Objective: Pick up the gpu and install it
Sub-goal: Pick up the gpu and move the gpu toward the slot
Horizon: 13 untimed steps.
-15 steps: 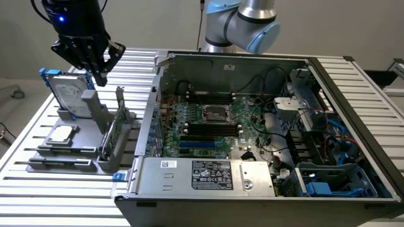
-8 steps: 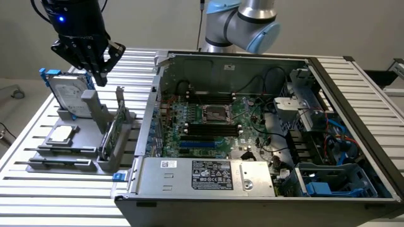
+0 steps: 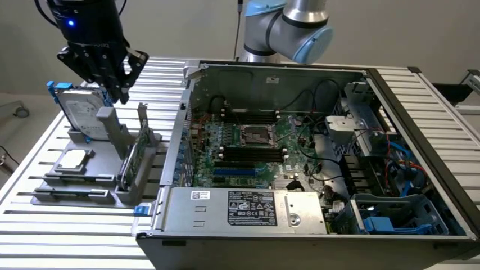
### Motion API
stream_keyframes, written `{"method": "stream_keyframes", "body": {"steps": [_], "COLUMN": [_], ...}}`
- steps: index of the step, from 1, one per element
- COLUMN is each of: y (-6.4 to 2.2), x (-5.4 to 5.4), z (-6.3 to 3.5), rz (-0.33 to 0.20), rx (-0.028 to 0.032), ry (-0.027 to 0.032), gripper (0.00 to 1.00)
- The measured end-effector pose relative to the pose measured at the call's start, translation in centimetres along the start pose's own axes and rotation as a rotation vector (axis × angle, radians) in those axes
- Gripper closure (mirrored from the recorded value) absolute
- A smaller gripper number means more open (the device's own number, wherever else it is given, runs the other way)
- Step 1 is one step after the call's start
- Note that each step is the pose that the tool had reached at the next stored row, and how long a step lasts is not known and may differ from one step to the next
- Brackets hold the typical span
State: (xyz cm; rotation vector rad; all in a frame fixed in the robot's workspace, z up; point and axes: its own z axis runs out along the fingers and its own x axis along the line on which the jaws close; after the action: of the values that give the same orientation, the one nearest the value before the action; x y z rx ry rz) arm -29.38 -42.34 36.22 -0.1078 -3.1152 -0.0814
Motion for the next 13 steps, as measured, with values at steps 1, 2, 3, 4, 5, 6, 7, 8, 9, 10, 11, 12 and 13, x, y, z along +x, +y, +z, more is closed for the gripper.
{"method": "stream_keyframes", "body": {"steps": [1,2,3,4,5,6,7,8,9,10,11,12,13], "y": [-0.11,-0.26,-0.44,-0.63,-0.82,-1.03,-1.25,-1.44,-1.60,-1.76,-1.92,-2.07,-2.22], "x": [0.1,0.1,0.1,0.1,0.1,0.1,0.0,0.0,0.0,0.0,0.0,0.0,0.0], "z": [0.05,0.11,0.21,0.37,0.54,0.70,0.87,1.04,1.23,1.41,1.58,1.74,1.91], "rz": [0.000,-0.001,-0.001,-0.001,-0.001,-0.001,-0.002,-0.002,-0.002,-0.003,-0.003,-0.004,-0.004], "rx": [-0.0001,-0.0001,-0.0001,0.0000,0.0000,0.0002,0.0002,0.0001,-0.0001,-0.0001,0.0000,0.0001,0.0001], "ry": [0.0000,0.0000,0.0000,0.0002,0.0005,0.0009,0.0012,0.0013,0.0011,0.0012,0.0013,0.0014,0.0015], "gripper": [0.70,0.70,0.64,0.64,0.58,0.58,0.58,0.58,0.58,0.58,0.58,0.58,0.58]}}
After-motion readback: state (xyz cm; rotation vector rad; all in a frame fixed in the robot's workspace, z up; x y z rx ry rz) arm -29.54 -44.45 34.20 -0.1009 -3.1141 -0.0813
